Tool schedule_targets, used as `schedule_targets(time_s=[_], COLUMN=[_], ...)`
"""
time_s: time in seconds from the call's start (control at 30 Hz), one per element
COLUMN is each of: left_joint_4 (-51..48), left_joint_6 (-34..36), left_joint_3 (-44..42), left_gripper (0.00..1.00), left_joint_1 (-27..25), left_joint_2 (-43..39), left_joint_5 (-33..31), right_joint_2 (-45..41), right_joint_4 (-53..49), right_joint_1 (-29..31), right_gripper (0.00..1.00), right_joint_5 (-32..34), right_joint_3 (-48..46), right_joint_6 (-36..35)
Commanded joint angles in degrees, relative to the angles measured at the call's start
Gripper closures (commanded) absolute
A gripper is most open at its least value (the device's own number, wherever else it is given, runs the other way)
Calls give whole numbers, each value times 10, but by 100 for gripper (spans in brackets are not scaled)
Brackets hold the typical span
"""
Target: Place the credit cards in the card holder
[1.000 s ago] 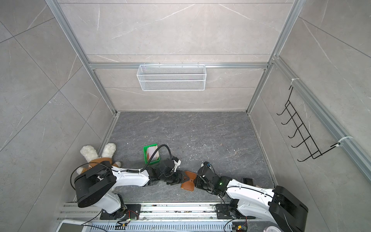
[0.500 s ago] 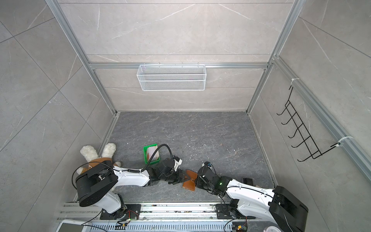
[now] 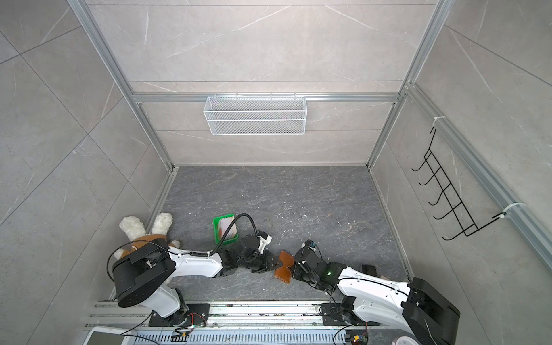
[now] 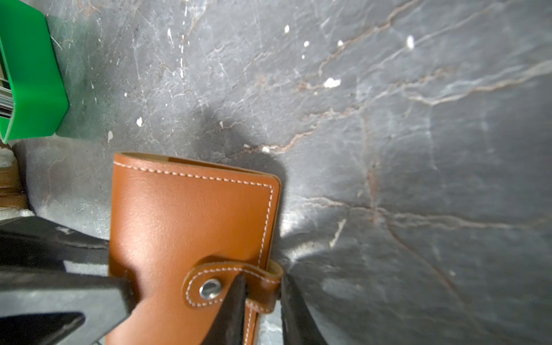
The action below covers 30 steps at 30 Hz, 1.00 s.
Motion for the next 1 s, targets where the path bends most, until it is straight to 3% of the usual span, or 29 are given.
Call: schedule_targets(time_s=[0.0, 0.37, 0.6, 0.97], left_joint_4=[41, 30, 0, -2], left_joint_6=[-2, 7, 23, 31], left_joint_3=[2, -2, 3, 3], left_gripper=[76, 87, 89, 91], left_joint_1=[-4, -10, -19, -28], left_joint_2=[-6, -12, -26, -45], left_joint_5=[12, -13, -42, -63], right_joint_2=[-9, -69, -95, -31], right_joint_4=[-19, -73, -121, -148], right_joint_1=[-2, -1, 0, 14], right_gripper=[75, 73, 68, 66], right_joint_5=[7, 13, 14, 4], right_joint_3=[8, 41, 78, 129], right_joint_6=[-4, -43, -64, -77])
